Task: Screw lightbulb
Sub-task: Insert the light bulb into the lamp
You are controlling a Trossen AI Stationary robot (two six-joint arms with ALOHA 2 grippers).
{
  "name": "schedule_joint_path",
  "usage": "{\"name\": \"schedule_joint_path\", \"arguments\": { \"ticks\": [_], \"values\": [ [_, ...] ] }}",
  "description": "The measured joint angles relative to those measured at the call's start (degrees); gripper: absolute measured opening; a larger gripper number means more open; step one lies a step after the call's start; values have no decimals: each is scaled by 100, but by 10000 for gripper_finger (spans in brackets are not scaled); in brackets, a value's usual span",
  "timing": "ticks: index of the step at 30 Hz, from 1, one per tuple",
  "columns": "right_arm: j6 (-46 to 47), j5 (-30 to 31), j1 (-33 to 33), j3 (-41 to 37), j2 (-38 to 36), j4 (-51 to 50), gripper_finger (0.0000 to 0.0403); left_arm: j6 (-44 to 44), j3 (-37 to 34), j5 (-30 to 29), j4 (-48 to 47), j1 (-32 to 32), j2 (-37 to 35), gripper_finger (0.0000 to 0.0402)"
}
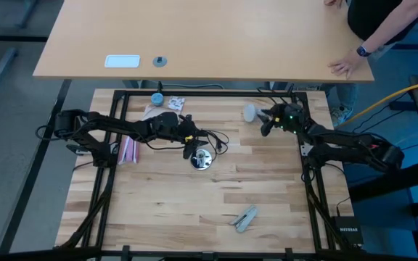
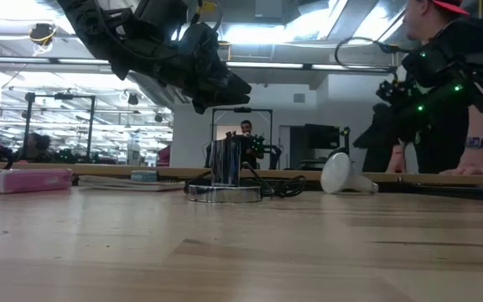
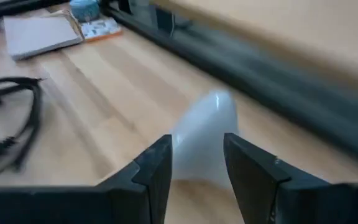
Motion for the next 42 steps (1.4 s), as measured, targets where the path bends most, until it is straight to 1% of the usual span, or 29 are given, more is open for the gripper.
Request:
{"name": "schedule_joint_path", "arguments": {
  "ticks": [2, 7, 12, 18, 23, 24, 27, 29, 32, 36, 42],
  "values": [
    [-667, 157, 0, 129, 2, -137, 150, 0, 0, 0, 0, 0, 0, 155],
    [-1463, 655, -2, 737, 4, -1253, 150, 1, 0, 2, 0, 0, 0, 155],
    [-1801, 756, -44, 1533, 270, -2252, 150, 38, 0, 0, 0, 0, 0, 155],
    [-2026, 768, -449, 2326, 1094, -3151, 150, 152, 0, 0, -2, -1, 0, 155],
    [-1977, 648, -958, 2665, 1917, -3169, 150, 151, 0, 0, -4, -1, 0, 155],
    [-1925, 492, -1067, 2718, 2077, -3173, 150, 152, 0, 0, -6, -2, 0, 155],
    [-1849, -317, -1351, 2860, 2534, -3141, 150, 151, 0, 0, -69, -2, 0, 155],
    [-1847, -585, -1455, 2916, 2786, -3154, 150, 153, 2, 0, -152, -2, 0, 155],
    [-1911, -570, -1495, 3017, 3123, -3132, 150, 152, 2, 0, -369, -2, 0, 155],
    [-2228, -677, -1512, 3189, 3481, -3053, 150, 153, 2, -4, -595, -2, 0, 155],
    [-2280, -812, -1495, 3329, 3783, -2629, 150, 151, 2, -2, -639, -2, 0, 155]
  ]
}}
